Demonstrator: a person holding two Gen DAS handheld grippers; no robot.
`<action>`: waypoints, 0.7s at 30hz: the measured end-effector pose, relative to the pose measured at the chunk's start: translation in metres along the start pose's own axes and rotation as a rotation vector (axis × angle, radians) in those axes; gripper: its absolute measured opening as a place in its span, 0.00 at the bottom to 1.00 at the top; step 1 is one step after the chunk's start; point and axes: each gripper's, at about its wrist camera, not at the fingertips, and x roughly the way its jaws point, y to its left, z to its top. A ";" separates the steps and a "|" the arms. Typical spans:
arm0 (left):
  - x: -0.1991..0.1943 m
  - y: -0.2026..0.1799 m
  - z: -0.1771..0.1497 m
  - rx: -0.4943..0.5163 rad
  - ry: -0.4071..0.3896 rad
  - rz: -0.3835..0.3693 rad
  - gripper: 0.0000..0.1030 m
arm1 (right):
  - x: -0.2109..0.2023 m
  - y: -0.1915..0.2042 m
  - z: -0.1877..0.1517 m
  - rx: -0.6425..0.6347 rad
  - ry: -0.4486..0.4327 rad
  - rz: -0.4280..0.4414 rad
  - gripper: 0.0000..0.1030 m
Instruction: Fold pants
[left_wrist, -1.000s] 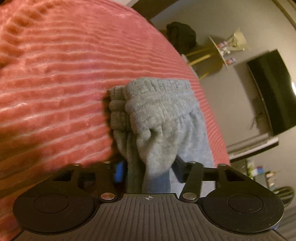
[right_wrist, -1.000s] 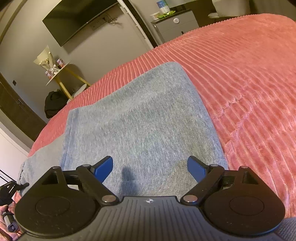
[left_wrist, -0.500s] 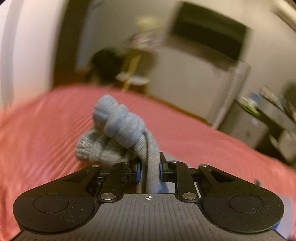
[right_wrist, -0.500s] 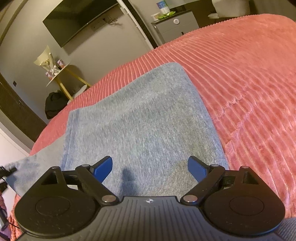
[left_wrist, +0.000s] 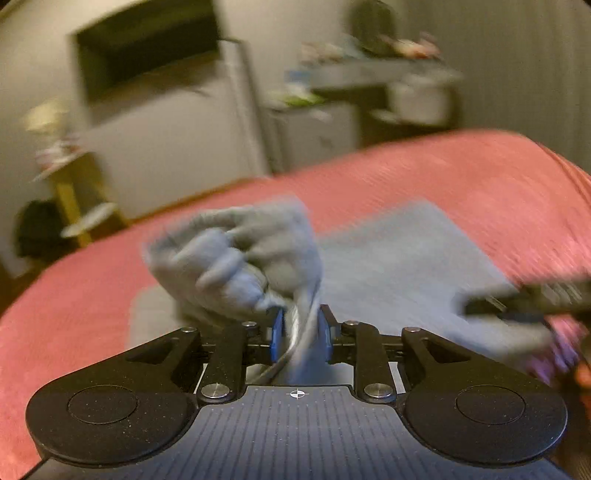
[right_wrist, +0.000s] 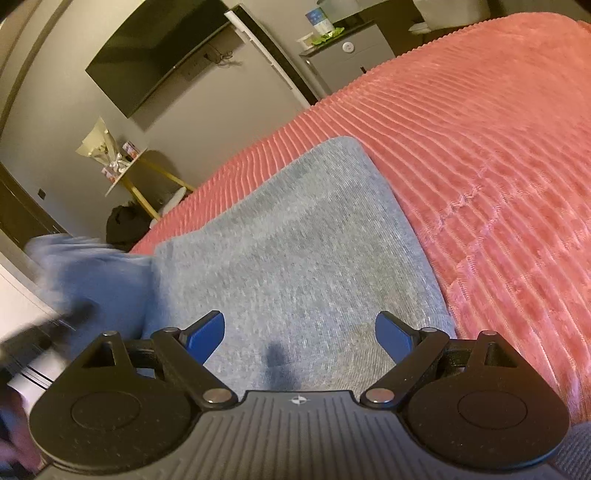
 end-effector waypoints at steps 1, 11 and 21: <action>-0.003 -0.013 -0.003 0.046 0.000 -0.009 0.28 | -0.001 -0.001 0.000 0.004 -0.002 0.008 0.87; -0.060 0.026 -0.055 -0.136 -0.007 0.081 0.64 | -0.008 0.004 0.002 0.035 0.055 0.214 0.87; -0.049 0.094 -0.108 -0.561 0.149 0.176 0.62 | 0.073 0.031 0.019 0.283 0.271 0.265 0.77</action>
